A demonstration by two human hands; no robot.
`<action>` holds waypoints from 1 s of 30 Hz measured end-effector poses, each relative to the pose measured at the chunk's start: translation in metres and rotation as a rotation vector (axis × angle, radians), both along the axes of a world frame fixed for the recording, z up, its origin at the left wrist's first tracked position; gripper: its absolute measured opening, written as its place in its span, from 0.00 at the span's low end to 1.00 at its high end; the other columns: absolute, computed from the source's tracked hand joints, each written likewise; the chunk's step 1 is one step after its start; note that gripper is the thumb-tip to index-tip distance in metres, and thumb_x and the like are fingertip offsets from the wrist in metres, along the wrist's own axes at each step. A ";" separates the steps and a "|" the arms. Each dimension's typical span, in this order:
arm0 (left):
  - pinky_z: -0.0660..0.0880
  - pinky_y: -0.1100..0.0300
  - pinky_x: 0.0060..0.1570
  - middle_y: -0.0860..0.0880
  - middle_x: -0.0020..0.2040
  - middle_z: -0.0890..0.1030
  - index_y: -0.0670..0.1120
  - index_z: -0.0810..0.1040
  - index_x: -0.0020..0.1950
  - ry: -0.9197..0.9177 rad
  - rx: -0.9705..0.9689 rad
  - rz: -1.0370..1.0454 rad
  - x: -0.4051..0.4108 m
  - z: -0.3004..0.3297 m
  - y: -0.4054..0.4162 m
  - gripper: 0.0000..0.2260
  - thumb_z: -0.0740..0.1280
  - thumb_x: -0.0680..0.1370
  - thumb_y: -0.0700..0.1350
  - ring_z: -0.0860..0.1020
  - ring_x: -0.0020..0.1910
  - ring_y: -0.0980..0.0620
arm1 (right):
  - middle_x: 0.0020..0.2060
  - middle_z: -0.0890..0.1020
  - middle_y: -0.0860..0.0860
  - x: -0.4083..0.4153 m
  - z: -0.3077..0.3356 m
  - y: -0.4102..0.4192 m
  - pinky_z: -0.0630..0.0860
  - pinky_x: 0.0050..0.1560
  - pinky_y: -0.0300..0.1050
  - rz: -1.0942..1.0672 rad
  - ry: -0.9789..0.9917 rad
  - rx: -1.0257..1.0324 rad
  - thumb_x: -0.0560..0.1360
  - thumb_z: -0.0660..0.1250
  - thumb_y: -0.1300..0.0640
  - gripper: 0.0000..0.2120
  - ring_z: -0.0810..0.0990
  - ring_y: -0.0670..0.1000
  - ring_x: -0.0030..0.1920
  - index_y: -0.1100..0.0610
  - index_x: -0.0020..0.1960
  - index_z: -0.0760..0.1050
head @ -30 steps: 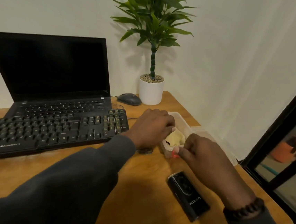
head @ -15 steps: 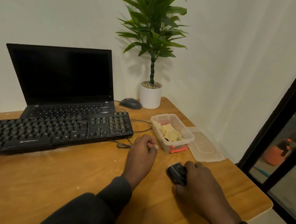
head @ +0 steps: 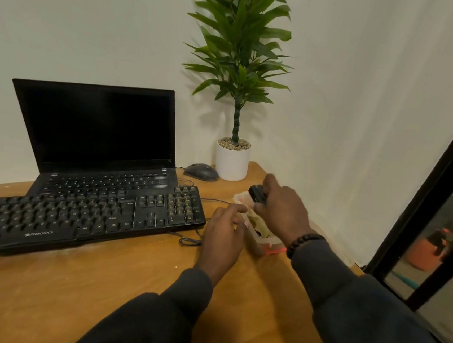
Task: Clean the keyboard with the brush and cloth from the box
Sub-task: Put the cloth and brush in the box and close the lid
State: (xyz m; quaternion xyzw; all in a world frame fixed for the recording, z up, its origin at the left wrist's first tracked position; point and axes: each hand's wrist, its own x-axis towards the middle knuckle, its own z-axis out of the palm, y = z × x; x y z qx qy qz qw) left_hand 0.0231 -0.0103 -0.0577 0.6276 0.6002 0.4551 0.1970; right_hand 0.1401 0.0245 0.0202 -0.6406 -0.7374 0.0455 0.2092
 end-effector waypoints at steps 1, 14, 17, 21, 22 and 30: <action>0.77 0.56 0.54 0.52 0.56 0.75 0.54 0.76 0.64 -0.001 -0.001 -0.001 0.001 0.000 0.002 0.12 0.64 0.82 0.43 0.75 0.52 0.56 | 0.53 0.80 0.54 -0.003 -0.010 0.008 0.73 0.35 0.41 -0.009 -0.030 -0.016 0.76 0.69 0.51 0.19 0.75 0.52 0.45 0.51 0.62 0.66; 0.68 0.75 0.43 0.53 0.53 0.77 0.50 0.78 0.59 0.009 0.028 -0.019 0.004 -0.007 0.012 0.07 0.66 0.81 0.45 0.73 0.49 0.62 | 0.46 0.81 0.54 0.006 -0.042 0.025 0.79 0.41 0.46 -0.017 -0.117 -0.016 0.80 0.61 0.55 0.09 0.78 0.53 0.42 0.53 0.58 0.76; 0.67 0.73 0.44 0.53 0.52 0.76 0.50 0.77 0.60 -0.007 0.031 -0.003 0.006 -0.006 0.009 0.08 0.66 0.81 0.45 0.74 0.49 0.60 | 0.44 0.82 0.52 0.022 -0.033 0.015 0.80 0.41 0.49 -0.106 0.062 0.143 0.80 0.62 0.57 0.07 0.79 0.51 0.40 0.54 0.53 0.78; 0.72 0.67 0.44 0.53 0.49 0.77 0.49 0.75 0.57 -0.049 0.021 0.079 0.014 -0.004 0.003 0.08 0.68 0.79 0.45 0.75 0.48 0.58 | 0.44 0.81 0.53 0.065 -0.028 0.002 0.70 0.39 0.43 -0.271 0.172 0.179 0.79 0.62 0.60 0.05 0.74 0.51 0.40 0.57 0.51 0.77; 0.74 0.63 0.45 0.52 0.49 0.77 0.49 0.74 0.56 -0.062 0.021 0.103 0.017 -0.005 0.001 0.08 0.69 0.79 0.45 0.75 0.48 0.56 | 0.45 0.81 0.53 0.074 -0.031 -0.001 0.70 0.40 0.43 -0.298 0.183 0.143 0.78 0.62 0.60 0.06 0.74 0.51 0.41 0.57 0.52 0.77; 0.73 0.60 0.44 0.48 0.49 0.77 0.47 0.69 0.56 -0.182 -0.063 0.132 0.043 -0.006 -0.019 0.10 0.68 0.80 0.48 0.76 0.51 0.50 | 0.53 0.78 0.57 0.110 -0.058 -0.010 0.72 0.50 0.50 -0.439 0.019 0.070 0.78 0.65 0.51 0.14 0.74 0.57 0.53 0.58 0.59 0.75</action>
